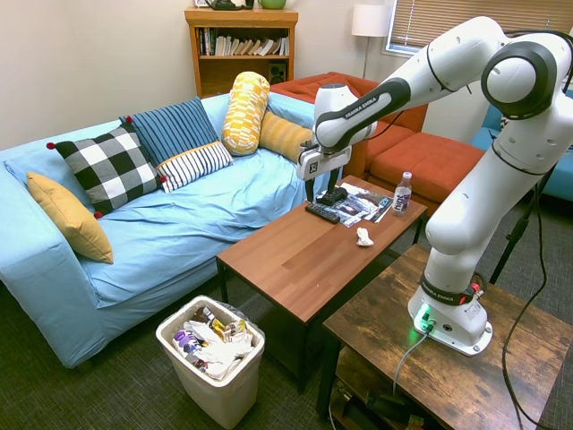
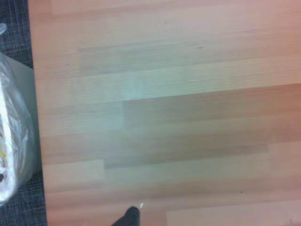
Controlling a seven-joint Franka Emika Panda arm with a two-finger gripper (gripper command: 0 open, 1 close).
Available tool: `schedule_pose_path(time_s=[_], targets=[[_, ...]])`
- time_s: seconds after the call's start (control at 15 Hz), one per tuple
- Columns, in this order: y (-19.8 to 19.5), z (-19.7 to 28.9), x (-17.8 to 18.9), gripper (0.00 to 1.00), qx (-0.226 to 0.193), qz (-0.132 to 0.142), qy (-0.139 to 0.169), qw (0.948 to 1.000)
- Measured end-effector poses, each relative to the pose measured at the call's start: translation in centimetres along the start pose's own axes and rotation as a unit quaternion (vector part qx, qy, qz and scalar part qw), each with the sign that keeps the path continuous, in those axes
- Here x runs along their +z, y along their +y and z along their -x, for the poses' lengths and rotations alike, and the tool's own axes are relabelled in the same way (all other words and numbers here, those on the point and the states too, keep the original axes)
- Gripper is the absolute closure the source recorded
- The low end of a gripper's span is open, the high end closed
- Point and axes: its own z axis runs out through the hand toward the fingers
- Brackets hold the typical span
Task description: Throw the tissue in the trash bin
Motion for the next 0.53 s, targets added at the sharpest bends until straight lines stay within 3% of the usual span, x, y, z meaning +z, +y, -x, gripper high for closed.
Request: schedule_pose_path(time_s=[0.27,0.53], targets=[[-0.4,-1.4,-0.2,0.00,0.019,-0.001,0.000,0.9998],[0.8,-7.7,1.4,0.00,0.102,0.009,0.002,0.9947]])
